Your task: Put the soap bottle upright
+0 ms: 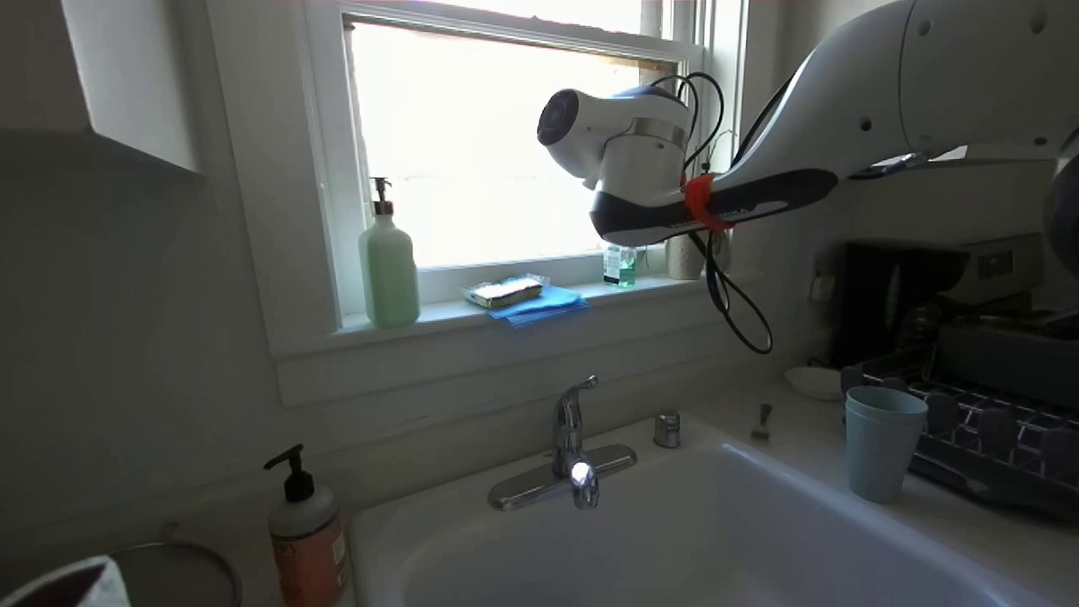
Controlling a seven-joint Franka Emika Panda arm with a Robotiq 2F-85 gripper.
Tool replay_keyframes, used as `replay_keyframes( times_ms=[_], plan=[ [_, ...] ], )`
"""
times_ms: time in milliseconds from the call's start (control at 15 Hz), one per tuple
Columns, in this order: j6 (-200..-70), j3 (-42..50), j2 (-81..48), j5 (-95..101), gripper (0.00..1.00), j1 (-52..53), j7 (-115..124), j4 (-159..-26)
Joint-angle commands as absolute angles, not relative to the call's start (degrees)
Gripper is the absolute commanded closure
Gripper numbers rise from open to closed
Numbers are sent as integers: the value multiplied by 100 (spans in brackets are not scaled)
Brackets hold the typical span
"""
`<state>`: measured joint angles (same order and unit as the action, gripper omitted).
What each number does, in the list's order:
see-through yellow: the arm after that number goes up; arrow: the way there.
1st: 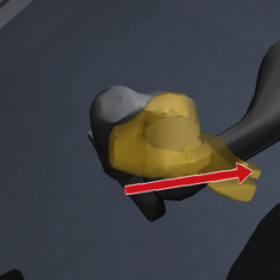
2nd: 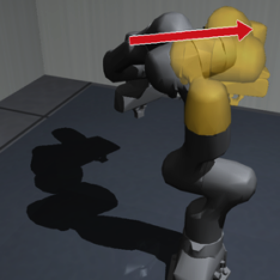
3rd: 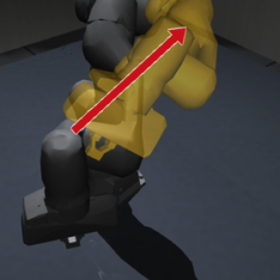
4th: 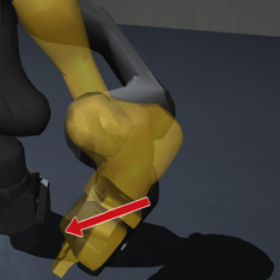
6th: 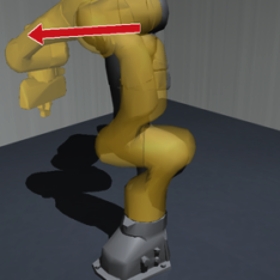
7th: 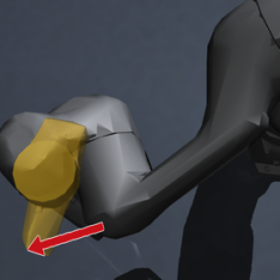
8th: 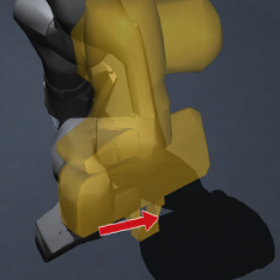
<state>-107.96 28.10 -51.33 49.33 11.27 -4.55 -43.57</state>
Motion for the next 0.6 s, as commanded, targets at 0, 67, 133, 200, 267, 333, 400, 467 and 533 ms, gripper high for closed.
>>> replay_keyframes(
  times_ms=[0,67,133,200,267,333,400,467,533],
  plan=[
    [-10532,2560,-4833,4496,0,1106,-604,-4432],
    [-10493,2514,-4778,4395,0,1094,-596,-4428],
    [-10479,2451,-4700,4255,0,1072,-564,-4435],
    [-10480,2413,-4629,4128,0,1049,-481,-4433],
    [-10455,2368,-4549,3988,0,1024,-441,-4433],
    [-10446,2340,-4462,3864,0,1000,-361,-4442],
    [-10437,2317,-4368,3718,0,964,-233,-4458],
    [-10431,2290,-4275,3569,0,934,-140,-4465],
    [-10402,2245,-4173,3389,0,890,-84,-4486]
  ],
)
